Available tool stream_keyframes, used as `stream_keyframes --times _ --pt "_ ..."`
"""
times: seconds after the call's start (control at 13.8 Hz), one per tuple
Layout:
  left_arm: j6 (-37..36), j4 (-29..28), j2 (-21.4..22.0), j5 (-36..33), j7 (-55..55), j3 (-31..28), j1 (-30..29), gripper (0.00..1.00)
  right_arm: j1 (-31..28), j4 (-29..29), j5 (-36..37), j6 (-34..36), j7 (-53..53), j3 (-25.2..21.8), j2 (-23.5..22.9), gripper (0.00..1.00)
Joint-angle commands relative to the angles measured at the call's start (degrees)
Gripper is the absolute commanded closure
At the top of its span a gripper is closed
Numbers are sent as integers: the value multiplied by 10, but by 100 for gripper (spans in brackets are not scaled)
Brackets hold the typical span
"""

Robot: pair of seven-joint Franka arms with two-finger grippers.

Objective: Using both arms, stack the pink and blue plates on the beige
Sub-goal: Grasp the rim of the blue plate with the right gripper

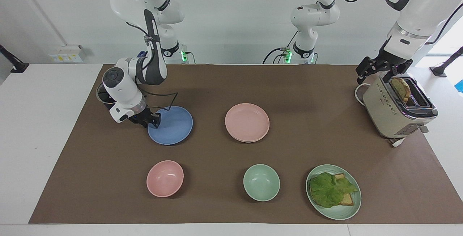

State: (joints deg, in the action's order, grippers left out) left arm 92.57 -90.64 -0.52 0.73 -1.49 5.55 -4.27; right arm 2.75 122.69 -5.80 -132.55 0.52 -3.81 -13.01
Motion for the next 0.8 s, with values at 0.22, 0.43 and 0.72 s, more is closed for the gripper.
stream_keyframes --times 0.22,0.43,0.72 --pt "-8 3 4 -5 -4 3 -2 0 -4 -10 -18 29 27 1 11 100" --pt "-7 3 4 -5 -4 3 -1 0 -4 -57 -18 113 61 -1 27 100" --pt "-8 3 4 -5 -4 3 -3 0 -2 -106 -7 186 74 -1 47 100"
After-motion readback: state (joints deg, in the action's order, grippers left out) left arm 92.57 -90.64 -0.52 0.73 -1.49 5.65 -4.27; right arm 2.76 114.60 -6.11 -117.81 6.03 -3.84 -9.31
